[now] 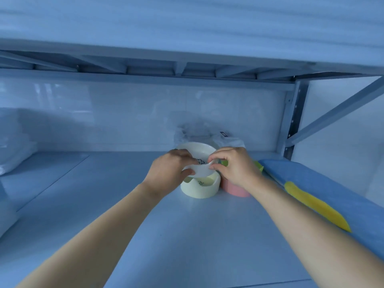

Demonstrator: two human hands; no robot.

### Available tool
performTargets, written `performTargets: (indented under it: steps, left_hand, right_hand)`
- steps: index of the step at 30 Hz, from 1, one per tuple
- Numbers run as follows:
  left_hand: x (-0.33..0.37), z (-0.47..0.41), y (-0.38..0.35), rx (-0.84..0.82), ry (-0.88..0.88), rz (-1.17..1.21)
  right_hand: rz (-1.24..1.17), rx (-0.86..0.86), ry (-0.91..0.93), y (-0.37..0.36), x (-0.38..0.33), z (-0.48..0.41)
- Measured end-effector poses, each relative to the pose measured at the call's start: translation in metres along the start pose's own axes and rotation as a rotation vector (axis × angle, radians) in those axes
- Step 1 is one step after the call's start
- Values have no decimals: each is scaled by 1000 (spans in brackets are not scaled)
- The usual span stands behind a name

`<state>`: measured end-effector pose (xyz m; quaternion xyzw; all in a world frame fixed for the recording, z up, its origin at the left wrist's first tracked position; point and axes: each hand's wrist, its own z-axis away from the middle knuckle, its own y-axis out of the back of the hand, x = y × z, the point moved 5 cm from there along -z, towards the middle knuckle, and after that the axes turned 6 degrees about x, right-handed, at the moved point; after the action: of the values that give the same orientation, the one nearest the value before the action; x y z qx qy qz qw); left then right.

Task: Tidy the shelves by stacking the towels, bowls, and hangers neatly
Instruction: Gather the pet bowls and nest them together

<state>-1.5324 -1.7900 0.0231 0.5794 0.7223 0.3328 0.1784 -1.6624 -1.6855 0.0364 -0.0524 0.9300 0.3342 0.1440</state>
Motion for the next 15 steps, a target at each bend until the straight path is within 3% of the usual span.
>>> performTargets:
  steps: [15]
  left_hand:
    - [-7,-9,-49,-84,50,-42]
  right_hand:
    - [5,-63,36,-27,45,-3]
